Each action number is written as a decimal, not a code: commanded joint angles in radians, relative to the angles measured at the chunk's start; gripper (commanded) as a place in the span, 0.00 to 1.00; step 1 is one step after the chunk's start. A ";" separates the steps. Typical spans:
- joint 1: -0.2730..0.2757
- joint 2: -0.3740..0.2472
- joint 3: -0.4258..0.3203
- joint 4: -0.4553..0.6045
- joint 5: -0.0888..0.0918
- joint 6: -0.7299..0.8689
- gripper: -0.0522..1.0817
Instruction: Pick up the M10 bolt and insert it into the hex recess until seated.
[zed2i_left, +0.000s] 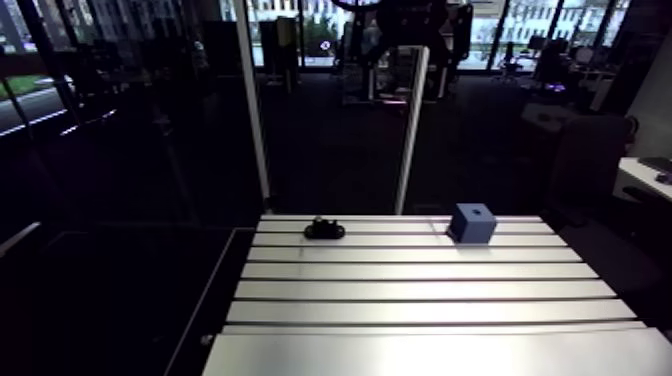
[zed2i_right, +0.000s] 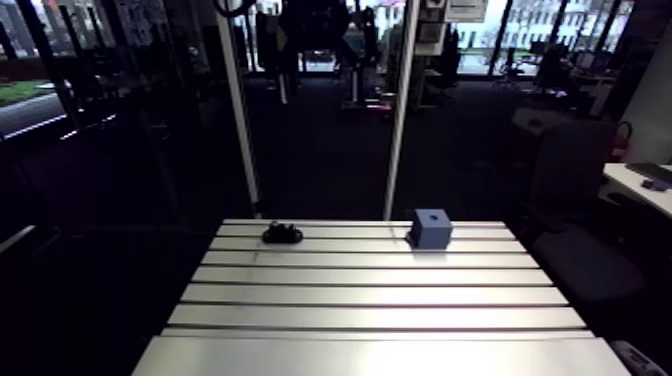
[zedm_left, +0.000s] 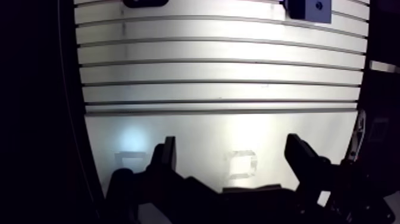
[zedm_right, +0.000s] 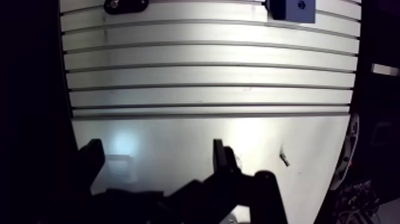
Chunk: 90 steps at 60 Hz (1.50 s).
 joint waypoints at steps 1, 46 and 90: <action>0.052 -0.021 0.068 -0.091 -0.020 -0.069 0.05; 0.061 0.013 0.082 -0.196 -0.017 -0.054 0.05; 0.155 0.204 0.158 -0.597 0.006 -0.028 0.05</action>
